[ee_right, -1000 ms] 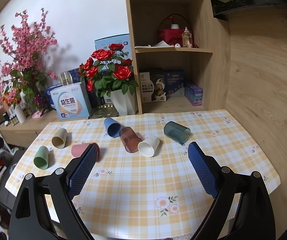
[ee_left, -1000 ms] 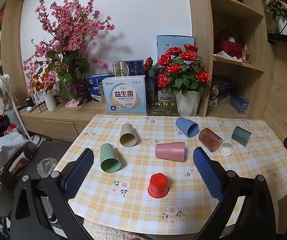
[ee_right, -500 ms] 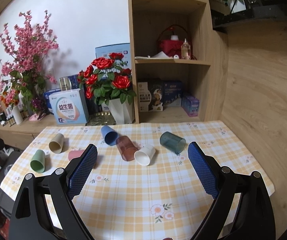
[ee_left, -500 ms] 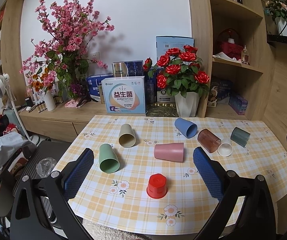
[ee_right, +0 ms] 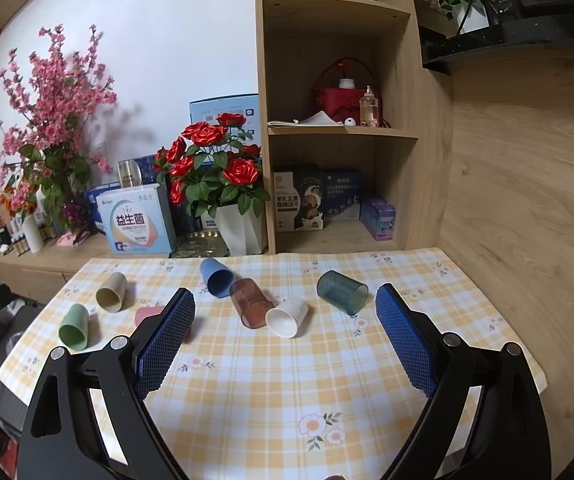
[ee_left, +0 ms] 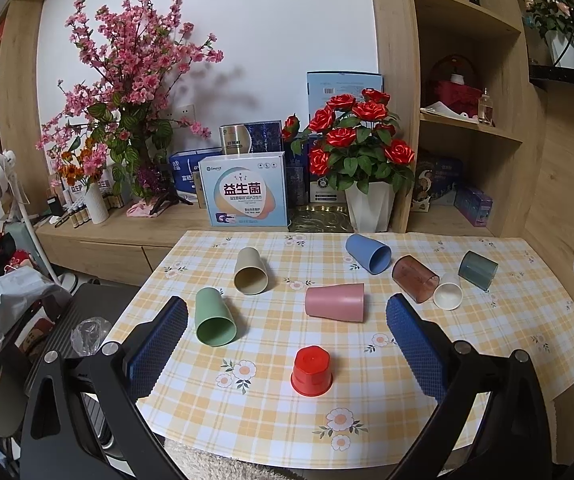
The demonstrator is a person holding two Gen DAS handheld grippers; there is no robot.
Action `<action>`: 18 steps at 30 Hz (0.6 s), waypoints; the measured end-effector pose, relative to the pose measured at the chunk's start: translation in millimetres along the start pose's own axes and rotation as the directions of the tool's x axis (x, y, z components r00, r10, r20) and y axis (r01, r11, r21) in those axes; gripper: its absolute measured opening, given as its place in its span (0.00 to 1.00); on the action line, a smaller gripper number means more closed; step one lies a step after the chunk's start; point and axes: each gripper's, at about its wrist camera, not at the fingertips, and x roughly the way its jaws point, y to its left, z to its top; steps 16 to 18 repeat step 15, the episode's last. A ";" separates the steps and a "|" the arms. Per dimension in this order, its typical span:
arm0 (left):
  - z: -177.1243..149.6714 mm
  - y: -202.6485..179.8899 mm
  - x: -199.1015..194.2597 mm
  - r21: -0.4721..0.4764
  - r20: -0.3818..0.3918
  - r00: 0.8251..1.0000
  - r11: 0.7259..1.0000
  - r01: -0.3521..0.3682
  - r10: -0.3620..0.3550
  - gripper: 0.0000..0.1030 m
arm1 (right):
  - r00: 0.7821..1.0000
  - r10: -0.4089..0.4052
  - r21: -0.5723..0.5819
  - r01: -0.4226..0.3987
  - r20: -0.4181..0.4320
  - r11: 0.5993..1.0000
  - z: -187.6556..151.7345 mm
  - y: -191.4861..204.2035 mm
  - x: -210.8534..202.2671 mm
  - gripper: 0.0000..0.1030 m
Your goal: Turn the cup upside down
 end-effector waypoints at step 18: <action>-0.7 2.9 1.0 -0.005 -0.007 1.000 1.000 -0.006 0.006 0.94 | 1.000 0.002 -0.002 -0.002 -0.004 1.000 -3.1 0.9 0.1 0.86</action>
